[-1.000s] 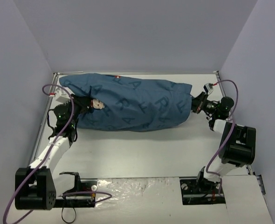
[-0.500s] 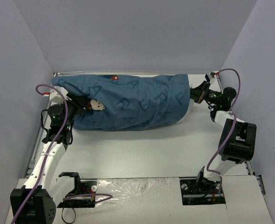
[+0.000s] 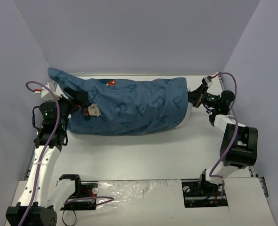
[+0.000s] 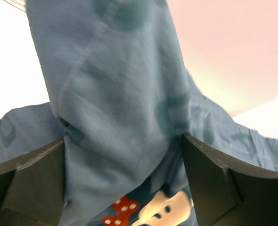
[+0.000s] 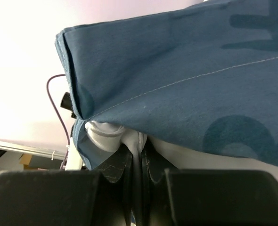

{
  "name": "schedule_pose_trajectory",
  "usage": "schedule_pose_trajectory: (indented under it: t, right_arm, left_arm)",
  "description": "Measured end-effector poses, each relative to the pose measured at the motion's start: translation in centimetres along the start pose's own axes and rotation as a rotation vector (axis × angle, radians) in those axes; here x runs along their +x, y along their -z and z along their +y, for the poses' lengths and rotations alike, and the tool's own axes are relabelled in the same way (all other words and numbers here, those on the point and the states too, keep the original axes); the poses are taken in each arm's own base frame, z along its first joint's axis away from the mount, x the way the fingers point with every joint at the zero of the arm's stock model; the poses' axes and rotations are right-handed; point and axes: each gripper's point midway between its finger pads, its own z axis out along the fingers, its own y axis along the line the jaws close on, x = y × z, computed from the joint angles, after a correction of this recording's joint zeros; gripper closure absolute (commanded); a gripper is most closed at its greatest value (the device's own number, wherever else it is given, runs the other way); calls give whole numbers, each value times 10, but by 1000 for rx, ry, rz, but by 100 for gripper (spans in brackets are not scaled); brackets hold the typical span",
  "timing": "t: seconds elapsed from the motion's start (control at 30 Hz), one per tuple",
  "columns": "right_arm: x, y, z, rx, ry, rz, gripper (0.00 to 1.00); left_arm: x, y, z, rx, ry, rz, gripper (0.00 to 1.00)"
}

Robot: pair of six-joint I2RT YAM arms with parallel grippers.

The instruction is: Remove the pillowcase from the pillow

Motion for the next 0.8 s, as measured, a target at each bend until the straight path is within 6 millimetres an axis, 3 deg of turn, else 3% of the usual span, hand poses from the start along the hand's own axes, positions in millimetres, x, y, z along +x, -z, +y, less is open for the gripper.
schedule_pose_trajectory:
  t: [0.2, 0.3, 0.4, 0.6, 0.7, 0.8]
  right_arm:
    - [3, 1, -1, 0, -2, 14, 100]
    - [0, 0, 5, -6, 21, 19, 100]
    - [-3, -2, 11, -14, 49, 26, 100]
    - [3, -4, 12, -19, 59, 60, 100]
    - [5, -4, 12, -20, 62, 69, 100]
    - [5, -4, 12, -19, 61, 69, 100]
  left_arm:
    - [-46, 23, -11, -93, -36, -66, 3]
    - [-71, 35, -17, -143, -46, -113, 4]
    - [-80, 39, -12, -197, -50, -133, 6]
    - [-72, 17, 29, -365, -34, -80, 5]
    - [-72, -11, 48, -431, -28, -46, 0]
    - [-57, -46, 75, -474, 7, 17, 33]
